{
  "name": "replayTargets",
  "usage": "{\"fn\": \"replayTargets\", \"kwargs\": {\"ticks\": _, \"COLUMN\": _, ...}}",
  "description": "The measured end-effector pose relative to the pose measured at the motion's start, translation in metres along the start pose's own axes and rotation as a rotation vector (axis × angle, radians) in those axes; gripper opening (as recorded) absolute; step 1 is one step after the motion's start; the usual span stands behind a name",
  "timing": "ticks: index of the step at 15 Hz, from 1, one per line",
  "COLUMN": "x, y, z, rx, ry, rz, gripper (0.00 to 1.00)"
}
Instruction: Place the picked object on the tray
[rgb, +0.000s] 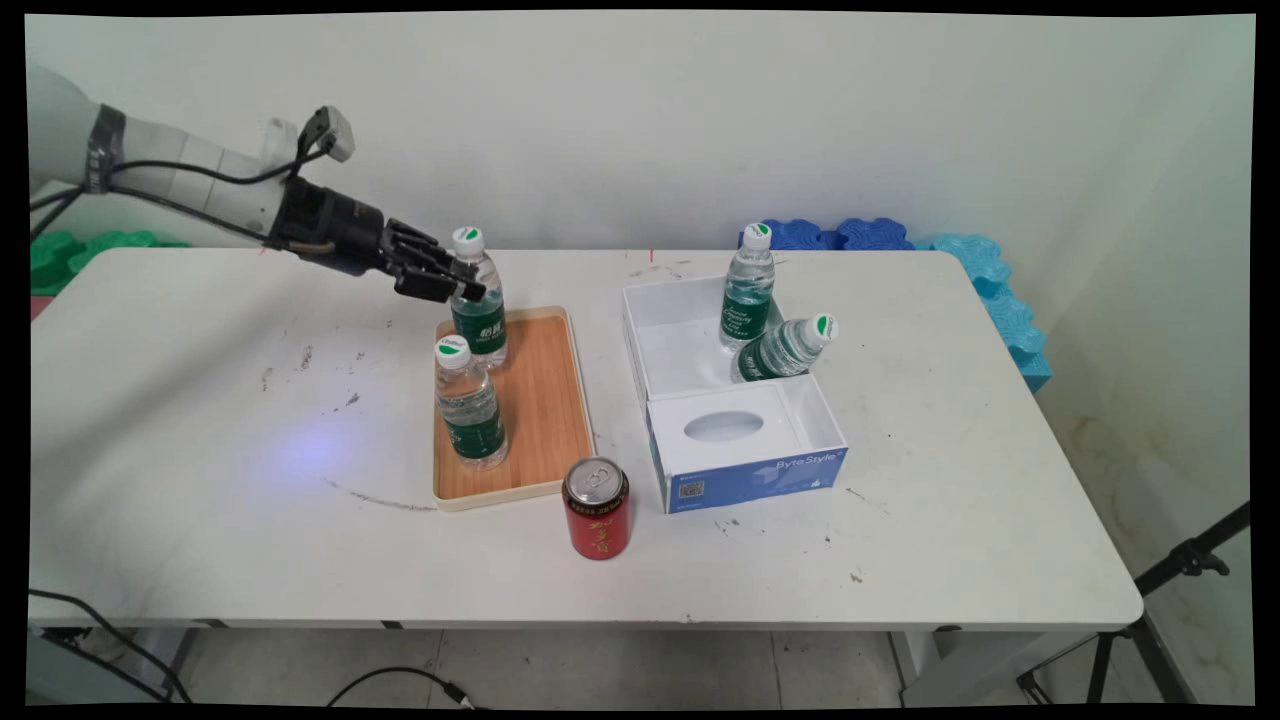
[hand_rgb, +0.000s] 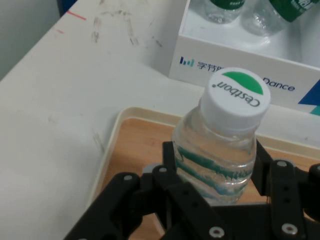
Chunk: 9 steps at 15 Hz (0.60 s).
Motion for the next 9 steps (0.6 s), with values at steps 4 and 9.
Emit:
{"fn": "replayTargets", "kwargs": {"ticks": 4, "x": -0.01, "y": 0.001, "z": 0.005, "rx": 0.001, "ry": -0.005, "rz": 0.002, "gripper": 0.0}}
{"fn": "replayTargets", "kwargs": {"ticks": 9, "x": -0.018, "y": 0.001, "z": 0.011, "rx": 0.0, "ry": -0.009, "rz": 0.015, "gripper": 1.0}}
